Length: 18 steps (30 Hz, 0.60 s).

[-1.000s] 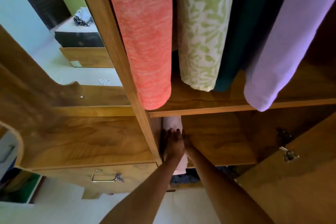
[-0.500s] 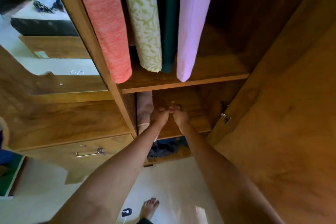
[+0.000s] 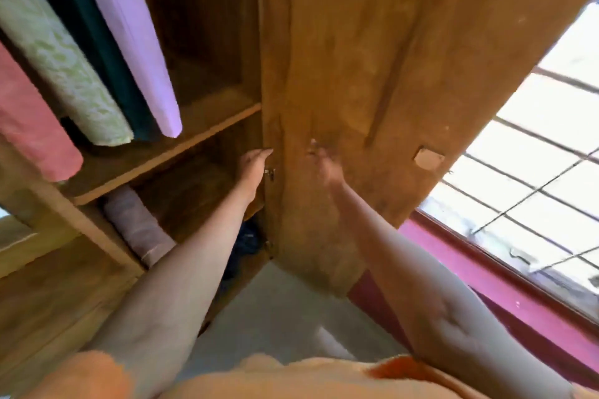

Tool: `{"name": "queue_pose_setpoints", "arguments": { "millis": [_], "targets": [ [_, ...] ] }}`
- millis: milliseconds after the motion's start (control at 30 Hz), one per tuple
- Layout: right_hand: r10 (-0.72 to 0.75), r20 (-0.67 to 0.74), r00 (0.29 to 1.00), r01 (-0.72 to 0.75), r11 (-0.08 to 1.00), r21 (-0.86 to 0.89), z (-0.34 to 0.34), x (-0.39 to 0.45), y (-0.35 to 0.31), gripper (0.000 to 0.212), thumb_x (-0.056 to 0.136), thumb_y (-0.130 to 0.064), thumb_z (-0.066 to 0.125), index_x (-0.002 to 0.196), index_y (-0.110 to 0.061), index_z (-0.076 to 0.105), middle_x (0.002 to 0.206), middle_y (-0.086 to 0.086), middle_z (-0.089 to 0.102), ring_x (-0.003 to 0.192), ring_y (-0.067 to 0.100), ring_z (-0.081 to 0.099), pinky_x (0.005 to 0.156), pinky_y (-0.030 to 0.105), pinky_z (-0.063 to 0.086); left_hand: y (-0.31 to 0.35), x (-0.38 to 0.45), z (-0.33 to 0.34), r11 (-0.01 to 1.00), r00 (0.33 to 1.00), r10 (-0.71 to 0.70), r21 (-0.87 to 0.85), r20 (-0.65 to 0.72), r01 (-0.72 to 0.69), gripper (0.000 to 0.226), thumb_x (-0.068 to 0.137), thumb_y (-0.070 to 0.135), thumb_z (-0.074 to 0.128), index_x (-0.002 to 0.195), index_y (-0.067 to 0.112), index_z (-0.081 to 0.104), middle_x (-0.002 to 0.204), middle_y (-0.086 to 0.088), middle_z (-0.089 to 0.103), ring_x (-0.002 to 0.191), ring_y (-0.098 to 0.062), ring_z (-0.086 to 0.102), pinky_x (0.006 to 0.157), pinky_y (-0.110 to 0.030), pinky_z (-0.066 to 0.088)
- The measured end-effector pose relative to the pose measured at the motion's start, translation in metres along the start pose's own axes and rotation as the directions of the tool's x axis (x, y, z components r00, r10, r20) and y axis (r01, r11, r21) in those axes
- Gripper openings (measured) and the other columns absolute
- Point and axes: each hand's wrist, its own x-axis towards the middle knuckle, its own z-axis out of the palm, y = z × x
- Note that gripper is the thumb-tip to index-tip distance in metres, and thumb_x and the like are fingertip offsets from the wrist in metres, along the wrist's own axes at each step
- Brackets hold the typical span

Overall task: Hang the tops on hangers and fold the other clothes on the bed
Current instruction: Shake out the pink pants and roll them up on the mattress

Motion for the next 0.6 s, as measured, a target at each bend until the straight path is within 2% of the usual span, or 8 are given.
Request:
{"name": "queue_pose_setpoints", "arguments": {
  "millis": [67,133,200,300,367,533,600],
  "targets": [
    [-0.015,-0.131,0.991,0.016,1.000,0.007,-0.021,-0.008,-0.003,0.029,0.098,-0.032,0.044,0.109,-0.011,0.062,0.074,-0.019,0.060,0.054,-0.016,0.056,0.054,0.004,0.042,0.009,-0.003,0.017,0.998,0.994,0.056,0.001,0.098,-0.056,0.029,0.096,0.021,0.048,0.119,0.007,0.059,0.117,-0.001,0.058,0.106,-0.013,0.051,0.089,-0.025,0.037],
    [-0.030,-0.283,0.959,0.033,0.999,0.006,-0.039,-0.024,-0.007,0.032,0.096,-0.037,0.048,0.104,-0.009,0.064,0.067,-0.014,0.067,0.061,-0.004,0.062,0.056,0.010,0.044,0.016,-0.017,0.032,0.993,0.969,0.098,0.036,0.226,-0.109,0.031,0.098,0.021,0.044,0.122,0.006,0.056,0.114,0.002,0.055,0.105,-0.012,0.050,0.090,-0.025,0.036],
    [-0.025,-0.415,0.909,0.019,1.000,-0.020,-0.055,-0.052,-0.009,0.033,0.093,-0.044,0.050,0.098,-0.014,0.065,0.081,-0.006,0.067,0.075,0.008,0.061,0.063,0.016,0.045,0.017,-0.027,0.044,0.991,0.937,0.106,0.038,0.333,-0.126,0.031,0.099,0.020,0.041,0.122,0.006,0.055,0.111,0.004,0.052,0.105,-0.011,0.049,0.088,-0.025,0.035],
    [-0.030,-0.556,0.831,0.043,0.999,0.010,-0.079,-0.096,0.000,0.035,0.086,-0.052,0.052,0.089,-0.021,0.066,0.092,0.001,0.068,0.090,0.018,0.062,0.083,0.032,0.047,0.014,-0.045,0.060,0.986,0.885,0.132,0.029,0.447,-0.161,0.032,0.096,0.024,0.046,0.122,0.009,0.057,0.120,0.002,0.057,0.121,-0.020,0.051,0.088,-0.027,0.035],
    [-0.023,-0.633,0.773,0.057,0.998,0.034,-0.093,-0.132,0.005,0.039,0.080,-0.054,0.048,0.091,-0.021,0.065,0.096,0.002,0.068,0.092,0.018,0.062,0.082,0.033,0.046,0.010,-0.064,0.071,0.987,0.845,0.115,0.040,0.522,-0.158,0.035,0.096,0.024,0.046,0.128,0.011,0.053,0.133,-0.003,0.053,0.125,-0.022,0.049,0.090,-0.026,0.035],
    [0.038,-0.811,0.584,0.043,0.996,0.078,-0.117,-0.243,0.015,0.053,0.074,-0.057,0.041,0.102,-0.018,0.064,0.104,0.003,0.065,0.100,0.018,0.058,0.088,0.037,0.042,-0.004,-0.136,0.104,0.972,0.679,0.148,0.022,0.719,-0.235,0.043,0.097,0.028,0.043,0.137,0.013,0.044,0.141,-0.006,0.047,0.127,-0.024,0.047,0.095,-0.027,0.034],
    [0.052,-0.860,0.507,0.043,0.995,0.086,-0.128,-0.286,0.021,0.061,0.075,-0.058,0.039,0.112,-0.016,0.063,0.116,0.006,0.063,0.106,0.022,0.057,0.088,0.036,0.042,-0.008,-0.170,0.118,0.970,0.609,0.139,0.018,0.781,-0.244,0.054,0.091,0.036,0.048,0.138,0.011,0.042,0.142,-0.006,0.045,0.128,-0.024,0.045,0.097,-0.029,0.034]
  ]
}}
